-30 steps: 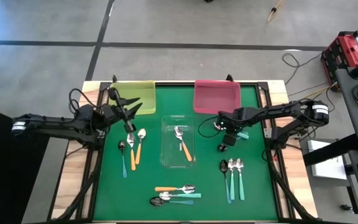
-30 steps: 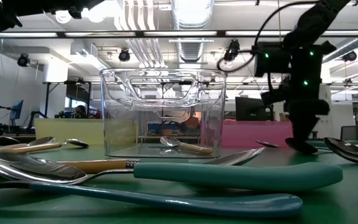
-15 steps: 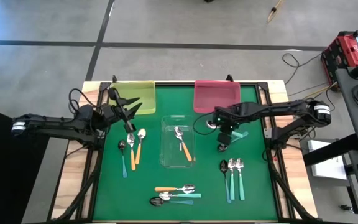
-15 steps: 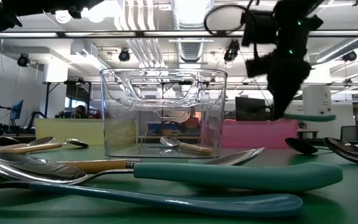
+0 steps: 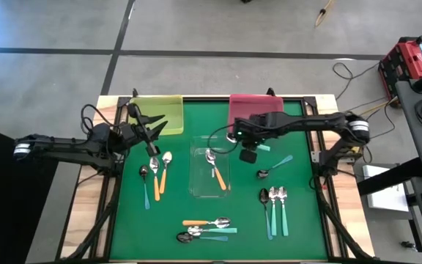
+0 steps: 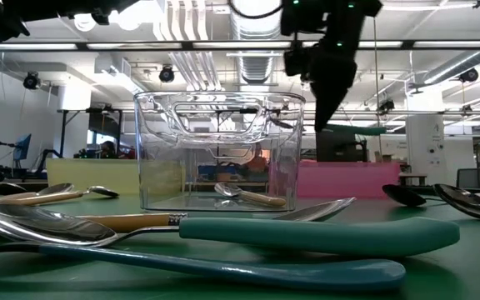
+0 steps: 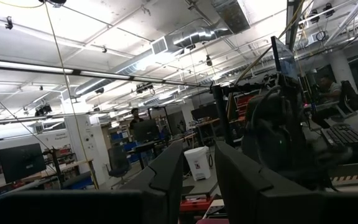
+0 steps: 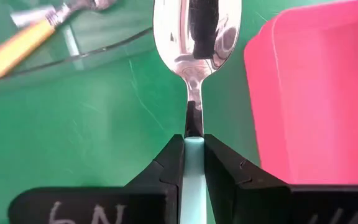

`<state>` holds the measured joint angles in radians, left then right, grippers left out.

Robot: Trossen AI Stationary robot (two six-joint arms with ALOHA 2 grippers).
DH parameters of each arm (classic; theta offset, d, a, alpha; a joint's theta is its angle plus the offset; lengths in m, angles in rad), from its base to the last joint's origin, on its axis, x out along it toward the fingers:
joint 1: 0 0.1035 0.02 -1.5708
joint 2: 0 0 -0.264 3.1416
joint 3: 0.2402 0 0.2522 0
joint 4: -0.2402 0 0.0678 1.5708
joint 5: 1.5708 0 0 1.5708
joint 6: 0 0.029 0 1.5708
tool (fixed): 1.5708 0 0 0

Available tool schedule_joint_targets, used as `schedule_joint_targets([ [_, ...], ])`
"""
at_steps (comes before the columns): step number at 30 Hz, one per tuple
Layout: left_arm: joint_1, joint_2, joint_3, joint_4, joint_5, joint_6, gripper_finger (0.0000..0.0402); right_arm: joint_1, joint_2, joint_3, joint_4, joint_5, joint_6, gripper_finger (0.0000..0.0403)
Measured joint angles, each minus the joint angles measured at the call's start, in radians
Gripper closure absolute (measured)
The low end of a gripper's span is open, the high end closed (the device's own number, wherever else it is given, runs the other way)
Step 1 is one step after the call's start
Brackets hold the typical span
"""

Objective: Sort silverware by color (type)
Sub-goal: Put the top right light blue spoon into the pink bin

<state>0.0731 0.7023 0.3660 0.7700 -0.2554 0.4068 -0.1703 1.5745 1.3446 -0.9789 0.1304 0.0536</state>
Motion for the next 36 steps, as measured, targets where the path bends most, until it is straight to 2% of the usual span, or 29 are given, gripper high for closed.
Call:
schedule_joint_targets([
  [6, 0.000, -0.002, 0.000, 0.000, 0.000, 0.000, 0.0324, -0.037, 0.140, 0.209, -0.183, 0.029, -0.070, 0.0370],
  [13, 0.000, -0.004, 0.000, 0.000, 0.000, 0.000, 0.0324, -0.123, 0.189, 0.339, -0.208, 0.026, -0.213, 0.0369],
  [28, 0.000, -0.004, 0.000, -0.003, 0.000, 0.001, 0.0324, -0.413, 0.212, 0.346, -0.191, 0.020, -0.406, 0.0369],
  [36, 0.000, -0.004, 0.000, -0.003, 0.000, 0.003, 0.0324, -0.486, 0.237, 0.339, -0.191, 0.019, -0.463, 0.0369],
])
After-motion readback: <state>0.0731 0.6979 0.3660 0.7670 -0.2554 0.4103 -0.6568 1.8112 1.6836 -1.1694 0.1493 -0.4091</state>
